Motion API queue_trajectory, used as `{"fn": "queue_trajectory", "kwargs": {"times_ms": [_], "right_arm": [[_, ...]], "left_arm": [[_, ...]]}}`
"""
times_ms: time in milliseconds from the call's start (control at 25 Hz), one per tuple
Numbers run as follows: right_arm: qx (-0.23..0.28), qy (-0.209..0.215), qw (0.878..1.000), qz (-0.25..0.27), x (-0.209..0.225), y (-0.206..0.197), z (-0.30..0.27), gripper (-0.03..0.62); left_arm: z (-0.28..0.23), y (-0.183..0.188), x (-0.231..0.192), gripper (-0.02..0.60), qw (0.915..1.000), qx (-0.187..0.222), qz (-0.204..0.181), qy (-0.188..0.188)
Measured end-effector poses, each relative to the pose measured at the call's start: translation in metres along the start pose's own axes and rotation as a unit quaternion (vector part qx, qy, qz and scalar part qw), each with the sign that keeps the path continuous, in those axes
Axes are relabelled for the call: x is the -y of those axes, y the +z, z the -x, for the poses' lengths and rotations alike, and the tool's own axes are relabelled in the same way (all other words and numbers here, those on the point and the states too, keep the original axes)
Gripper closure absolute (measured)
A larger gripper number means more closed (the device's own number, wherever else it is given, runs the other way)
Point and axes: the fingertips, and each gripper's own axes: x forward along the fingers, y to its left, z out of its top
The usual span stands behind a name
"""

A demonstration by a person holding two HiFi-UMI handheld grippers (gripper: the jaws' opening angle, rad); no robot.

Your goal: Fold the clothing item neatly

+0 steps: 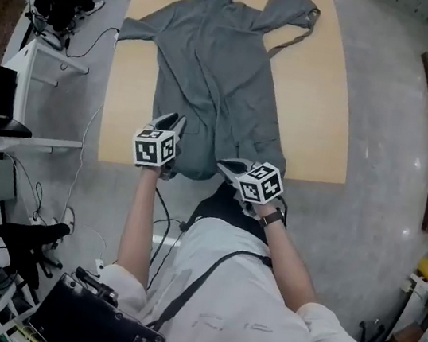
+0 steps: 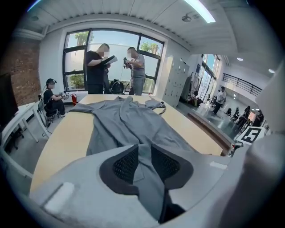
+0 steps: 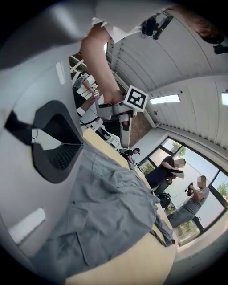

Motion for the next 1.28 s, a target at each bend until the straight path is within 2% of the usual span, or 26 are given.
{"fn": "queue_trajectory", "kwargs": {"times_ms": [40, 160, 240, 320, 440, 560, 720, 800, 880, 960, 1120, 1200, 1280], "right_arm": [[-0.019, 0.006, 1.000, 0.008, -0.009, -0.011, -0.014, 0.589], [-0.067, 0.006, 0.997, 0.032, -0.027, -0.045, -0.044, 0.520], [-0.055, -0.024, 0.998, 0.033, -0.022, -0.045, -0.040, 0.519], [-0.028, -0.076, 0.996, 0.034, -0.001, -0.032, -0.020, 0.491], [-0.024, -0.184, 0.981, 0.053, 0.055, -0.019, 0.022, 0.467], [-0.062, -0.260, 0.960, 0.078, 0.105, -0.011, 0.047, 0.419], [-0.137, -0.306, 0.939, 0.076, 0.143, -0.029, 0.038, 0.424], [-0.143, -0.313, 0.937, 0.070, 0.149, -0.035, 0.029, 0.475], [-0.129, -0.310, 0.939, 0.076, 0.142, -0.034, 0.025, 0.554], [-0.109, -0.277, 0.951, 0.084, 0.119, -0.030, 0.020, 0.559], [-0.072, -0.140, 0.985, 0.076, 0.040, -0.030, 0.012, 0.560], [-0.088, -0.078, 0.990, 0.073, 0.005, -0.052, 0.004, 0.560], [-0.130, -0.040, 0.987, 0.081, -0.016, -0.083, -0.006, 0.560]], "left_arm": [[0.009, -0.009, 0.001, 0.485, 1.0000, 0.001, 0.006, 0.003], [0.027, -0.035, 0.001, 0.485, 0.9994, 0.002, 0.035, 0.004], [0.031, -0.048, 0.005, 0.485, 0.9989, 0.000, 0.047, -0.006], [0.029, -0.058, 0.011, 0.485, 0.9985, -0.004, 0.052, -0.018], [0.019, -0.071, 0.030, 0.485, 0.9976, -0.016, 0.054, -0.039], [0.013, -0.069, 0.054, 0.485, 0.9969, -0.020, 0.038, -0.066], [0.020, -0.079, 0.074, 0.485, 0.9948, -0.025, 0.027, -0.096], [0.023, -0.084, 0.077, 0.485, 0.9937, -0.029, 0.025, -0.105], [0.026, -0.090, 0.077, 0.485, 0.9929, -0.032, 0.028, -0.111], [0.029, -0.095, 0.073, 0.485, 0.9925, -0.035, 0.031, -0.113], [0.035, -0.093, 0.064, 0.486, 0.9928, -0.027, 0.023, -0.114], [0.037, -0.096, 0.058, 0.486, 0.9928, -0.028, 0.024, -0.114], [0.037, -0.100, 0.052, 0.486, 0.9926, -0.031, 0.022, -0.115]]}}
